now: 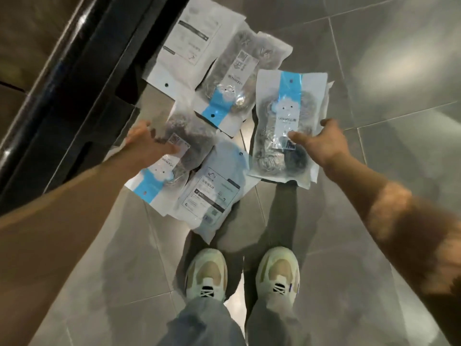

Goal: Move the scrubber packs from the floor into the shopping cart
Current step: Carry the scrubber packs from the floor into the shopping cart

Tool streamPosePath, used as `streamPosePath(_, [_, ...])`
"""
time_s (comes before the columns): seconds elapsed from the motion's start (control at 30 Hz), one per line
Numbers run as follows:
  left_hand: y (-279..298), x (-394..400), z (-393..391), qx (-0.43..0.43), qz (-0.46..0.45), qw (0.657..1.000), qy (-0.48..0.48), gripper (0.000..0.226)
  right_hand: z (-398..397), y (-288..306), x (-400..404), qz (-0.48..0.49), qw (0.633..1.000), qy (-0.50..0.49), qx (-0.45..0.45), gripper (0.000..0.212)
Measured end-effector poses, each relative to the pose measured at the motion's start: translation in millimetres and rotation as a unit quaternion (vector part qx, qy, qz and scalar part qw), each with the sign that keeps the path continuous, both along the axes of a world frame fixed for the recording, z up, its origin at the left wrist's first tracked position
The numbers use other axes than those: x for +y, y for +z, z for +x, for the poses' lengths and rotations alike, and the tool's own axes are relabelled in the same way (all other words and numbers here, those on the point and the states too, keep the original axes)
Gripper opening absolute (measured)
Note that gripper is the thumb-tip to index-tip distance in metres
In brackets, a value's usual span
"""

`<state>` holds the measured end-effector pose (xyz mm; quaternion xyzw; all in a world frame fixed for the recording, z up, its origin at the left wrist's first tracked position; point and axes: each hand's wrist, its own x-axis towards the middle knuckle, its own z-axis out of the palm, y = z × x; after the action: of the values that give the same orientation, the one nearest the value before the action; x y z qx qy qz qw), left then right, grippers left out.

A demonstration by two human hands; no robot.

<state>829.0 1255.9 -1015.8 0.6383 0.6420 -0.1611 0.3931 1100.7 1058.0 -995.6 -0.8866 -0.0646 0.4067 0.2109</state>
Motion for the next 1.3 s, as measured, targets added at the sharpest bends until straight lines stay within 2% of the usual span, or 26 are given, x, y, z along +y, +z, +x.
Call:
streamPosePath(0.17, [-43, 3, -16, 0.016, -0.06, 0.998, 0.001, 0.085, 3, -52, 4, 0.021, 0.995, -0.095, 0.037, 0.094])
streamPosePath(0.23, [-50, -1, -21, 0.019, -0.054, 0.998, 0.002, 0.091, 1, -64, 2, 0.017, 0.992, -0.115, 0.045, 0.089])
streamPosePath(0.27, [-52, -3, -23, 0.021, -0.052, 0.998, 0.0, 0.095, -1, -66, 2, 0.019, 0.99, -0.126, 0.055, 0.08])
streamPosePath(0.33, [-55, -5, -27, 0.014, -0.052, 0.999, 0.006, 0.1, -7, -63, 2, 0.029, 0.985, -0.146, 0.086, 0.054])
streamPosePath(0.37, [-53, -6, -28, 0.007, -0.053, 0.999, 0.011, 0.099, -10, -60, 3, 0.039, 0.982, -0.154, 0.099, 0.049])
streamPosePath(0.53, [-14, -10, -28, -0.02, -0.034, 0.999, -0.006, 0.078, -22, -24, 4, 0.12, 0.964, -0.204, 0.121, 0.052])
streamPosePath(0.63, [31, -15, -27, -0.075, -0.001, 0.996, 0.055, 0.068, -30, 20, 0, 0.135, 0.963, -0.198, 0.121, 0.054])
streamPosePath(0.77, [122, -26, -10, -0.167, -0.014, 0.976, 0.14, 0.065, -32, 104, -3, 0.179, 0.951, -0.207, 0.142, 0.059])
streamPosePath(0.9, [227, -45, 13, -0.241, -0.036, 0.949, 0.198, 0.065, -33, 216, -9, 0.21, 0.939, -0.209, 0.174, 0.054])
streamPosePath(1.1, [491, -75, 47, -0.338, -0.044, 0.926, 0.16, 0.042, -21, 478, -48, 0.256, 0.932, -0.211, 0.147, 0.041])
streamPosePath(1.2, [613, -84, 50, -0.379, -0.014, 0.918, 0.116, 0.05, -12, 606, -71, 0.288, 0.928, -0.202, 0.121, 0.032])
streamPosePath(1.3, [719, -88, 60, -0.41, 0.031, 0.908, 0.075, 0.055, -6, 709, -90, 0.337, 0.919, -0.191, 0.079, 0.034])
